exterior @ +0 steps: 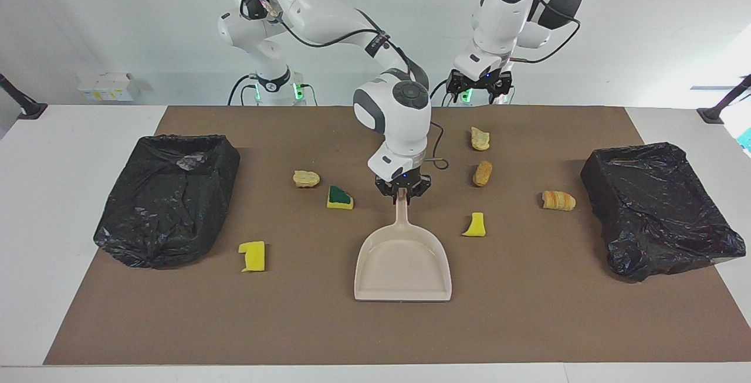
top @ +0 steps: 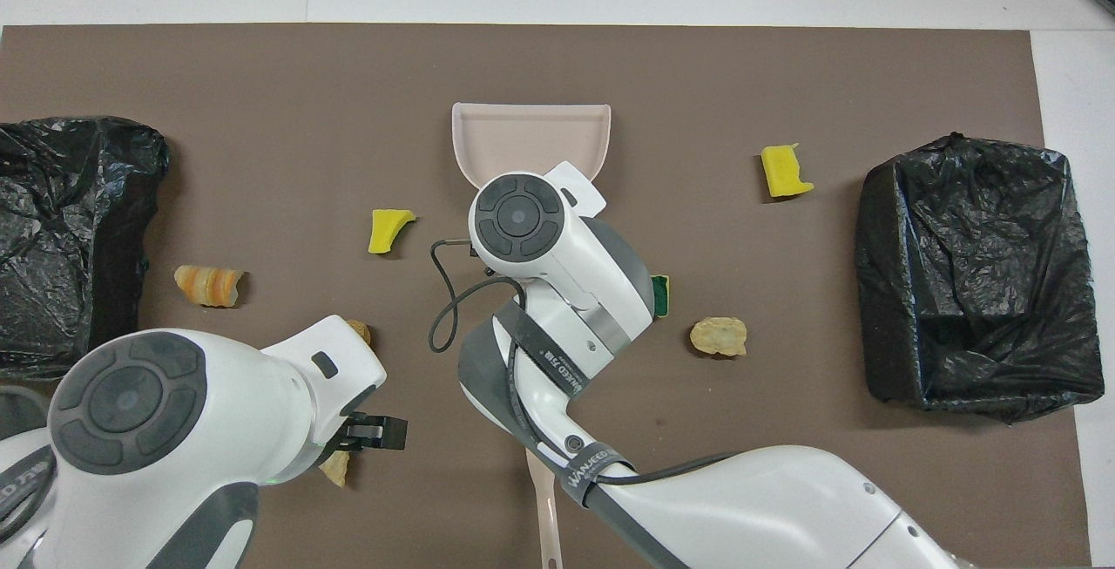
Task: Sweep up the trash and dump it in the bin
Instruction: 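Grasp the dustpan handle with the right gripper while the left gripper reaches the brush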
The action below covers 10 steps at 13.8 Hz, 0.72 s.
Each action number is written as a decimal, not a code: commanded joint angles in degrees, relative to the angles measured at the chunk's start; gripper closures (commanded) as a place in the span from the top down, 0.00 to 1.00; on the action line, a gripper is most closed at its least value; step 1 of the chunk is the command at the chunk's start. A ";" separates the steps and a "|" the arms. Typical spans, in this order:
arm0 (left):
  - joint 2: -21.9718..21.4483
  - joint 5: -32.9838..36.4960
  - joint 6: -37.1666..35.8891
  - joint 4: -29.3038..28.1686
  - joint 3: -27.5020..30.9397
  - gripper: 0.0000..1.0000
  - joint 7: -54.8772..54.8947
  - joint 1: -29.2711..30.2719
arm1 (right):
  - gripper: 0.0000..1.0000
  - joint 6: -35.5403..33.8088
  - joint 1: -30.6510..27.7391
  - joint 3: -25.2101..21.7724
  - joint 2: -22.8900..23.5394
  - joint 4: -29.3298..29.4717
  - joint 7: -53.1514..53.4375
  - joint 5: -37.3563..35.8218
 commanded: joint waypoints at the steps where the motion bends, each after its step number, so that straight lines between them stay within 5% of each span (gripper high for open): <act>1: -2.23 -1.85 4.85 -5.58 0.79 1.00 -2.64 -5.00 | 0.00 -2.74 -3.03 0.60 -3.85 -1.25 -5.43 0.18; 10: 1.10 -2.03 20.84 -14.63 0.79 1.00 -35.15 -24.34 | 0.00 -13.29 -13.58 0.52 -11.33 -5.29 -45.99 3.34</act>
